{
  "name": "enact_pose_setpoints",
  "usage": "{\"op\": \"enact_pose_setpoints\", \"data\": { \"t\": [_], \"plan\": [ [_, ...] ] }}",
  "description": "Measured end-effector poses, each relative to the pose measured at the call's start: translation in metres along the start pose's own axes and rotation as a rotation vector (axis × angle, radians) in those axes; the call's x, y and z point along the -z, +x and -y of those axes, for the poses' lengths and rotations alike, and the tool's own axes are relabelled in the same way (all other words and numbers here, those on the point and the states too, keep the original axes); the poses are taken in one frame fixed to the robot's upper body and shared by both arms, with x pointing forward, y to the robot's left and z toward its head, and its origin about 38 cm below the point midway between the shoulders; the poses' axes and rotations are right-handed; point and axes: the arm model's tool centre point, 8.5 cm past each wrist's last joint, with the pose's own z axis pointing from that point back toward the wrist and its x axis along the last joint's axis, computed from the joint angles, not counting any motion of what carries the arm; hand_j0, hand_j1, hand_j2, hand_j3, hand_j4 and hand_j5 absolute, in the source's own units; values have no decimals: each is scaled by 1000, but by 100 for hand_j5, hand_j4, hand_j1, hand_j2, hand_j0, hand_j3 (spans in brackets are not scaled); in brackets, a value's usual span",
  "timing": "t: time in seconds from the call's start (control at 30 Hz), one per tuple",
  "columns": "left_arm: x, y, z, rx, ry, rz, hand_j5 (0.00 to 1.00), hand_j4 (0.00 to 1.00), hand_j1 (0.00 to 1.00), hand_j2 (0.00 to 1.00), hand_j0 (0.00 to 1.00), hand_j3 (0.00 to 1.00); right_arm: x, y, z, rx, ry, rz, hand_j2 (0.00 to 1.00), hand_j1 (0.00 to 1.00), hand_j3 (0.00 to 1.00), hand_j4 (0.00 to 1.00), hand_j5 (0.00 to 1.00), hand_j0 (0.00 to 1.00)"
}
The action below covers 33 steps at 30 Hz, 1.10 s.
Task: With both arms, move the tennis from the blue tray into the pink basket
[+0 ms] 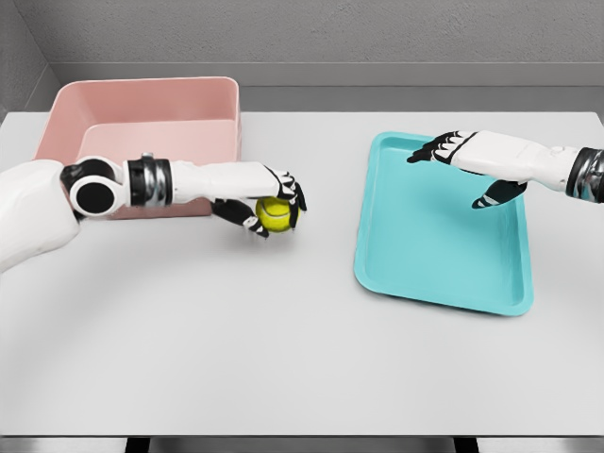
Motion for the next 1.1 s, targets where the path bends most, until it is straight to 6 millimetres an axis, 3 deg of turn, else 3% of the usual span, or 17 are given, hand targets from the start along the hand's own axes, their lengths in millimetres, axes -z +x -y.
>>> {"op": "enact_pose_setpoints", "data": {
  "t": [0.47,1.1],
  "plan": [
    [-18,-4,-30,17,97,-24,44,44,44,44,44,44,0,0,1,-1,-2,-1,100,100,100,100,100,100],
    [-71,-27,-52,18,194,-137,44,44,44,44,44,44,0,0,0,1,-1,-2,100,100,100,100,100,100]
  ]
}}
